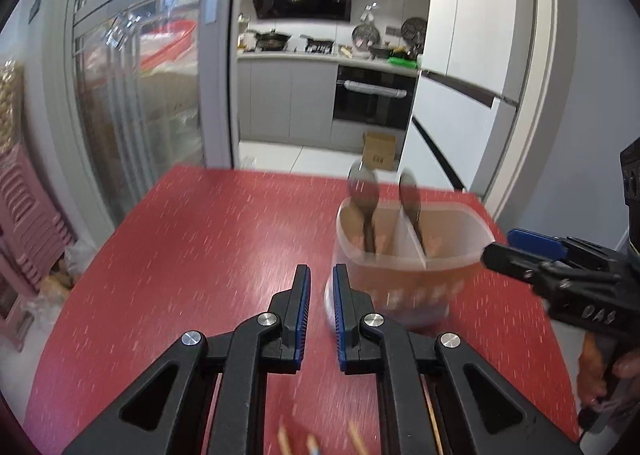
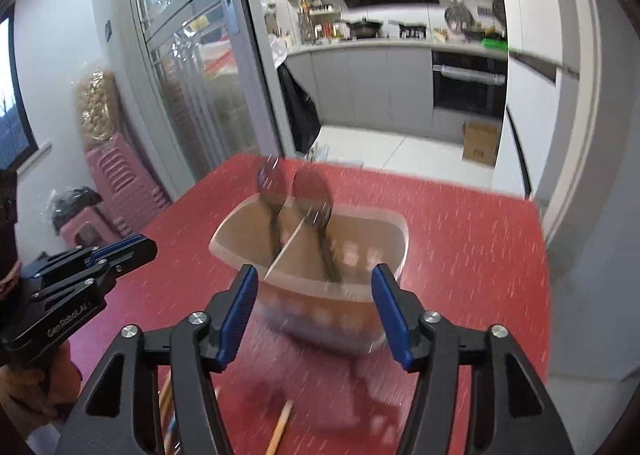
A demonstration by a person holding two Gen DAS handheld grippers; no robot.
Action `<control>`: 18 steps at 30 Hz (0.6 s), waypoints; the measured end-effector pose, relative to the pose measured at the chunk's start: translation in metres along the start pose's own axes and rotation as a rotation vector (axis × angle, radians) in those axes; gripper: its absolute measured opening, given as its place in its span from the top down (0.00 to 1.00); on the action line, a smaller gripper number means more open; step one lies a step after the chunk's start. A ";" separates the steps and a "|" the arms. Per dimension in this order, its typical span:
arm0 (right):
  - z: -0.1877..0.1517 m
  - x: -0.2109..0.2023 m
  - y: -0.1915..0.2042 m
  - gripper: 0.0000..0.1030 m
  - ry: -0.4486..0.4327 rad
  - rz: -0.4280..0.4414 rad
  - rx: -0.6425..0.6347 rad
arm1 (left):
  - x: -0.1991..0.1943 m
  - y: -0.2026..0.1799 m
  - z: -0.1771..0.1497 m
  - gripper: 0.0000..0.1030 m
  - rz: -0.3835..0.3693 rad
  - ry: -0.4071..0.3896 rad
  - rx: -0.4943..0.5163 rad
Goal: Organize utensils
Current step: 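Open both tools to release the spoons into the holder, then return to the table and grasp a clear spoon with right tool while left grasps brown spoon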
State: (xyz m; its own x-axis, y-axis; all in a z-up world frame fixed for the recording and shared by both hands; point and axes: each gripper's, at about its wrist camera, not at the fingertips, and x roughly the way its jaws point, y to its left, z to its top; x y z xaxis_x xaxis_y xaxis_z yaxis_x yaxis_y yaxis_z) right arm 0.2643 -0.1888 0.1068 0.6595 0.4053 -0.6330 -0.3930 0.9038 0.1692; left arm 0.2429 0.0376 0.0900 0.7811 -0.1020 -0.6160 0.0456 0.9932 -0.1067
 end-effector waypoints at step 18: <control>-0.152 -0.045 0.006 0.37 0.274 -0.017 0.218 | -0.060 0.033 -0.150 0.63 0.021 0.199 -0.067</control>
State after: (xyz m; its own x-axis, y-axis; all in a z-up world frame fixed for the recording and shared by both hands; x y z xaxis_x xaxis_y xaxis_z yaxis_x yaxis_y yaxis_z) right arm 0.1346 -0.2221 0.0214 0.4566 0.3646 -0.8115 -0.2177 0.9302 0.2955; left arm 0.1043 0.0679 0.0064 0.6430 -0.0971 -0.7597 -0.0160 0.9900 -0.1400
